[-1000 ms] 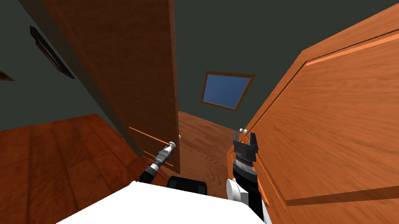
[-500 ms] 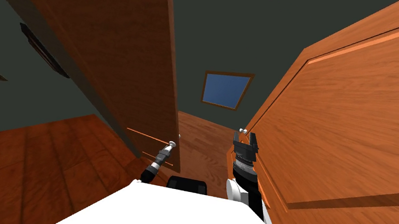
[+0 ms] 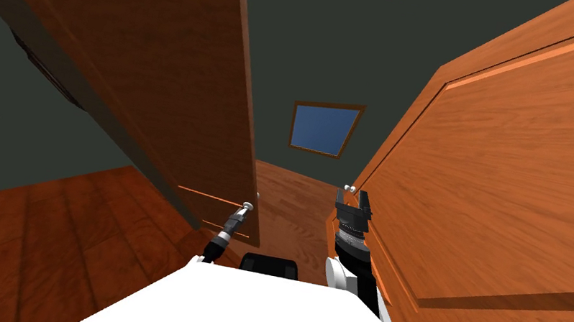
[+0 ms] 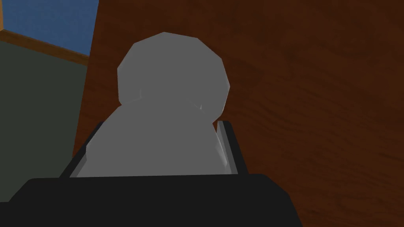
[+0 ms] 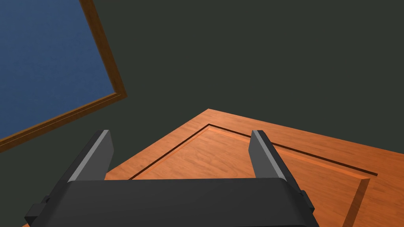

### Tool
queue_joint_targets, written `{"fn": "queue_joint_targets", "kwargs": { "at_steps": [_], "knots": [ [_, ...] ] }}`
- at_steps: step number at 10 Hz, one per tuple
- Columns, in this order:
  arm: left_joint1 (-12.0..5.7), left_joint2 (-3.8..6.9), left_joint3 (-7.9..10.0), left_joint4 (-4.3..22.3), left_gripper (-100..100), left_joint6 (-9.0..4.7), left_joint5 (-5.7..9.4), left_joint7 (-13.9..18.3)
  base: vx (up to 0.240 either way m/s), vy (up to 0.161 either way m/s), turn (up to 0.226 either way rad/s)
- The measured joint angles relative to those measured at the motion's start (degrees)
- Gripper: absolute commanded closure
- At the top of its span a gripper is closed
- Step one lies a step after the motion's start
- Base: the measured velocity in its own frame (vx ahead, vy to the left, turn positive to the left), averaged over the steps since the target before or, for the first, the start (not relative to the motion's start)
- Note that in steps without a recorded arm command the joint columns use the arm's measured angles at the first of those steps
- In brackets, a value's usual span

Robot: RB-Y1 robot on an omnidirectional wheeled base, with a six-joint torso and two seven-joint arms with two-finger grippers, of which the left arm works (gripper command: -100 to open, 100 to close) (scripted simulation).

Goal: Push the door open

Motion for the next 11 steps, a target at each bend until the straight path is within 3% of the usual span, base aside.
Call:
{"fn": "queue_joint_targets", "kwargs": {
  "at_steps": [2, 5, 9, 10, 11],
  "knots": [
    [-1.62, 0.49, -0.23, 2.24, 100, -0.56, 2.24, 2.54, 0.033, 0.003, -0.008],
    [-1.98, 0.71, -0.87, 1.89, 100, -0.22, 4.16, 6.24, 0.03, 0.003, -0.003],
    [-3.48, 1.53, -1.62, 3.38, 100, -0.57, 8.26, 11.89, 0.045, 0.006, 0.003],
    [-4.49, 1.98, -1.68, 4.77, -100, -0.9, 9.84, 13.37, -0.002, 0.009, -0.013],
    [-4.78, 2.11, -1.99, 5.17, -100, -0.96, 10.6, 14.47, -0.035, 0.021, -0.024]
  ]
}}
